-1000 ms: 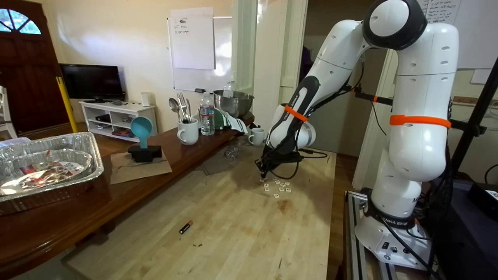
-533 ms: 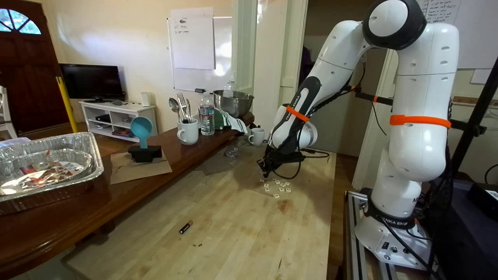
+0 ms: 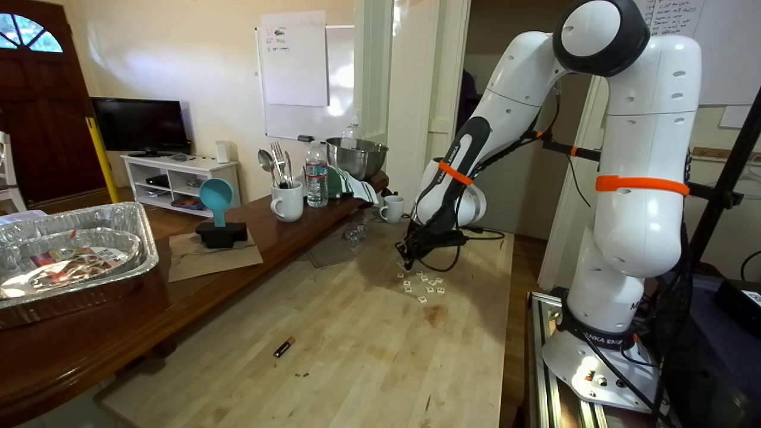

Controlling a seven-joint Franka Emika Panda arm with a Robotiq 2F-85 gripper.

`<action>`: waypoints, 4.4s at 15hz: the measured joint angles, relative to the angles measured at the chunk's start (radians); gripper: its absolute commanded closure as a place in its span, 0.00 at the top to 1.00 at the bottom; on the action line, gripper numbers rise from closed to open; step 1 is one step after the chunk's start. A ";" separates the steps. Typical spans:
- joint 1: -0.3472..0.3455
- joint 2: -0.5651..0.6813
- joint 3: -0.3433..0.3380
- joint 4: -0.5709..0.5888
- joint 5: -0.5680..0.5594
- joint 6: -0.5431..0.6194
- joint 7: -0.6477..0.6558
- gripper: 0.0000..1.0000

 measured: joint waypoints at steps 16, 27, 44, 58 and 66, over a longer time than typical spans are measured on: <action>0.009 -0.030 0.034 -0.003 -0.023 -0.043 -0.032 0.00; 0.007 -0.001 0.057 0.013 -0.023 -0.043 -0.078 0.00; -0.001 -0.020 -0.032 0.078 -0.170 -0.309 -0.056 0.00; -0.018 -0.038 -0.092 0.073 -0.386 -0.378 0.042 0.00; -0.020 -0.060 -0.060 0.045 -0.386 -0.380 -0.066 0.00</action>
